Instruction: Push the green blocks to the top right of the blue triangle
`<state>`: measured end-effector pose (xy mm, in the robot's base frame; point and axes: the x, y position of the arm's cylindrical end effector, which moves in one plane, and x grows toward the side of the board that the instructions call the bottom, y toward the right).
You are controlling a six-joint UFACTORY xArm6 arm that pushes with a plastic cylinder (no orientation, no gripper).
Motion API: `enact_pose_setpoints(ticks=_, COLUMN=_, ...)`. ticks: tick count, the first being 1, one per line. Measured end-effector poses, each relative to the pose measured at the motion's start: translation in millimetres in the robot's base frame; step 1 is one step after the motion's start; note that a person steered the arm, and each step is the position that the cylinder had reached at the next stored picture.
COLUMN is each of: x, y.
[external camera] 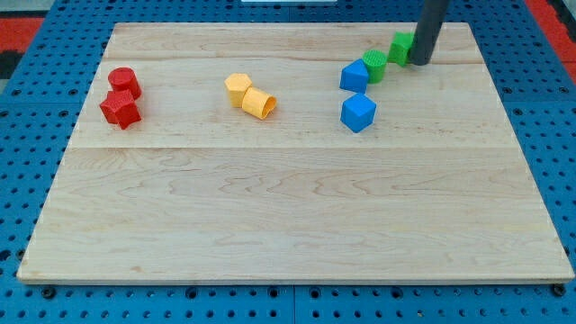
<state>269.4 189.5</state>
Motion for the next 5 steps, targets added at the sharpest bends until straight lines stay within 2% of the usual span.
enact_pose_setpoints(ticks=1, x=53, y=5)
enact_pose_setpoints(ticks=2, x=87, y=-30)
enact_pose_setpoints(ticks=3, x=58, y=-74)
enact_pose_setpoints(ticks=5, x=13, y=-68)
